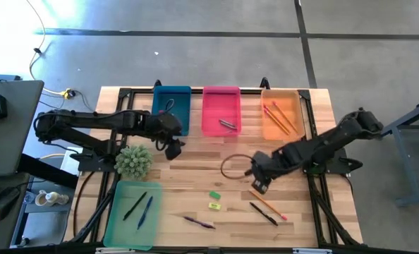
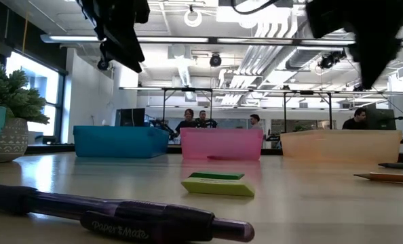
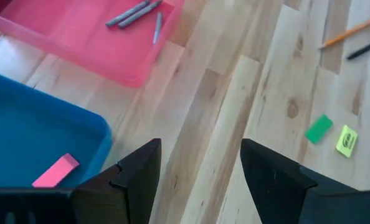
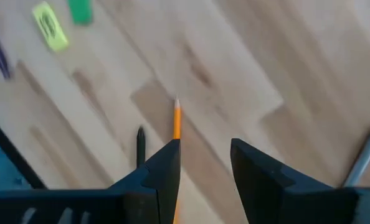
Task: Sort crayons/erasers/pens/pencils in bins
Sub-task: Put the pencil into the orange bin
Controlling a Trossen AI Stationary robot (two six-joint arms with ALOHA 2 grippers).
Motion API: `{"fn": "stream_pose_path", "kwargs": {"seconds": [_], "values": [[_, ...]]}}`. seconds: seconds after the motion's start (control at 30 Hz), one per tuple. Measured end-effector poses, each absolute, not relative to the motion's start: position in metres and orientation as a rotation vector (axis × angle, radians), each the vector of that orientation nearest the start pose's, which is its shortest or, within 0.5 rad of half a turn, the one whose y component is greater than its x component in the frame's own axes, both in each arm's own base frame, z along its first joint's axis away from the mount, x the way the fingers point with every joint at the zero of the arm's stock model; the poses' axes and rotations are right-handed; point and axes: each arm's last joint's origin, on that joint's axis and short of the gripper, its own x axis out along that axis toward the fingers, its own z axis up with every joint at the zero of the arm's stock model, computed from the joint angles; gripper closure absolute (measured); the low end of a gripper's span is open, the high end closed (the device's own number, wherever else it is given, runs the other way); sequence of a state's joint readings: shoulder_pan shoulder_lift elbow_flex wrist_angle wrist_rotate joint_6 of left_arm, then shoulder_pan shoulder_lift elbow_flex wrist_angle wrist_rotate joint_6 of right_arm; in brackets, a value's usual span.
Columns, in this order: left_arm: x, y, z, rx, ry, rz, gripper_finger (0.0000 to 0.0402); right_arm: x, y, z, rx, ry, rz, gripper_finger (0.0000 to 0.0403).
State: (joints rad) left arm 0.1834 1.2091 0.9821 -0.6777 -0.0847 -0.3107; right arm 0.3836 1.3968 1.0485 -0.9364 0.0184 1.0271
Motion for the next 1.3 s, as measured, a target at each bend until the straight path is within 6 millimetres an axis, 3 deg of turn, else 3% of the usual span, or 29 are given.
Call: {"fn": "stream_pose_path", "kwargs": {"seconds": [0.53,0.9,1.3], "values": [[0.238,0.01,0.278,-0.337,0.87,0.286,0.0195,0.208,0.166,0.213,0.614,1.5,-0.351,0.0269],[0.239,-0.003,0.278,-0.36,0.872,0.261,0.0195,0.2,0.191,0.198,0.674,1.57,-0.398,0.0269],[0.238,-0.013,0.277,-0.345,0.876,0.236,0.0195,0.188,0.219,0.173,0.576,1.642,-0.362,0.0269]]}}
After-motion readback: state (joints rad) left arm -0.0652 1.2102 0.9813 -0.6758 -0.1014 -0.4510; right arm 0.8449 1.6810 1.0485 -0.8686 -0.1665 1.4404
